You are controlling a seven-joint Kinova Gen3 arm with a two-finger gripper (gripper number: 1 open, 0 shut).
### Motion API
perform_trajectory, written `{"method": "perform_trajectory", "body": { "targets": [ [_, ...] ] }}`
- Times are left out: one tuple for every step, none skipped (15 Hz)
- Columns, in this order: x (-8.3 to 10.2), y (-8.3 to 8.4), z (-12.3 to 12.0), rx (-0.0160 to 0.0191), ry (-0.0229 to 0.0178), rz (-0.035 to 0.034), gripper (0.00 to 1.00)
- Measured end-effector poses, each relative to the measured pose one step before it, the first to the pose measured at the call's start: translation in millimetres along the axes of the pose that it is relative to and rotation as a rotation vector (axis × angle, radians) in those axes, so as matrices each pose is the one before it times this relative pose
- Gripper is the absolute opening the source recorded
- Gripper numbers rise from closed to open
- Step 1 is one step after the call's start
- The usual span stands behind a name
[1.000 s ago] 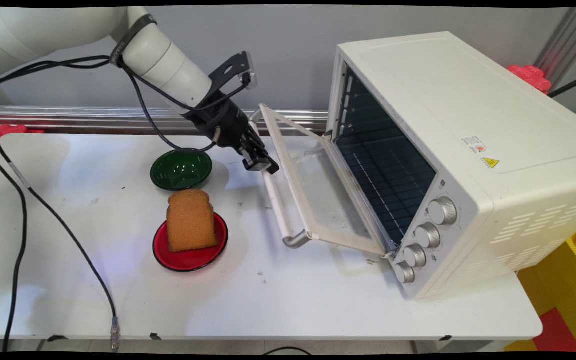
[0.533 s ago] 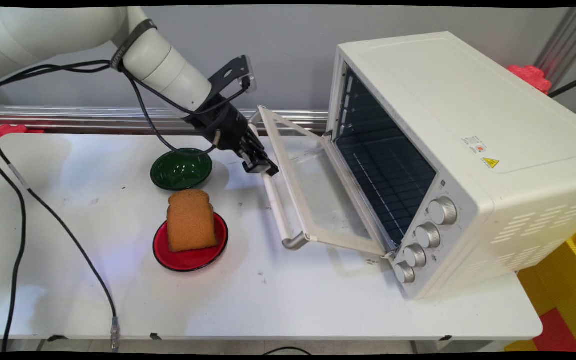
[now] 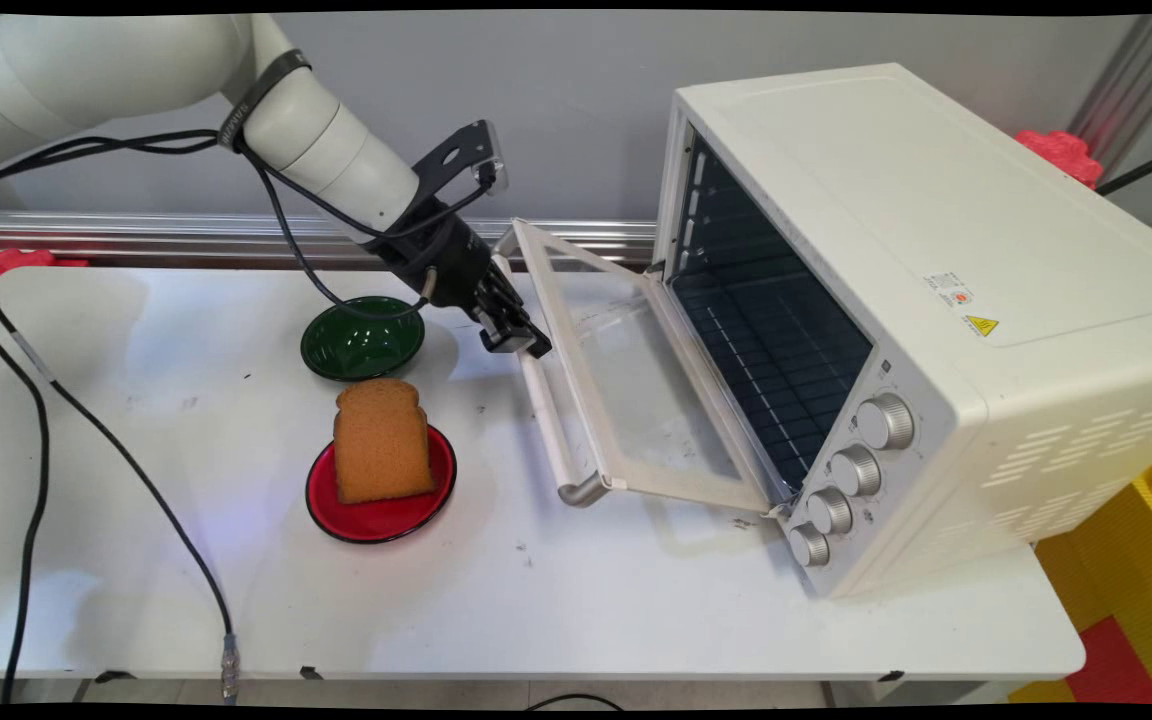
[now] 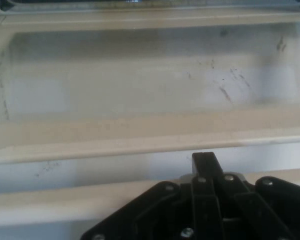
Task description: Open the oven
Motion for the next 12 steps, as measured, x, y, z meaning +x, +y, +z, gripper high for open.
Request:
{"method": "perform_trajectory", "body": {
  "targets": [
    [-1.05,-0.17,-0.06,0.00019,-0.00182,-0.00048,0.00],
    [-1.67,-0.21,-0.19,0.00041,-0.00266,-0.00091,0.00],
    [-0.91,-0.25,0.14,-0.00011,-0.00196,-0.00040,0.00],
    [-1.23,-0.14,-0.09,0.00015,-0.00232,-0.00062,0.00],
    [-1.49,-0.17,-0.23,0.00027,-0.00249,-0.00099,0.00],
    [-1.40,-0.22,-0.09,0.00000,-0.00276,-0.00090,0.00],
    [-1.26,-0.19,-0.11,0.00009,-0.00268,-0.00051,0.00],
    [-1.25,-0.22,-0.20,0.00014,-0.00221,-0.00038,0.00],
    [-1.31,-0.27,-0.20,0.00009,-0.00284,-0.00053,0.00],
    [-1.16,-0.18,-0.18,-0.00002,-0.00208,-0.00039,0.00],
    [-1.81,-0.10,-0.62,0.00045,-0.00307,-0.00096,0.00],
    [-0.99,-0.21,-0.27,-0.00028,-0.00201,-0.00013,0.00]
  ]
}}
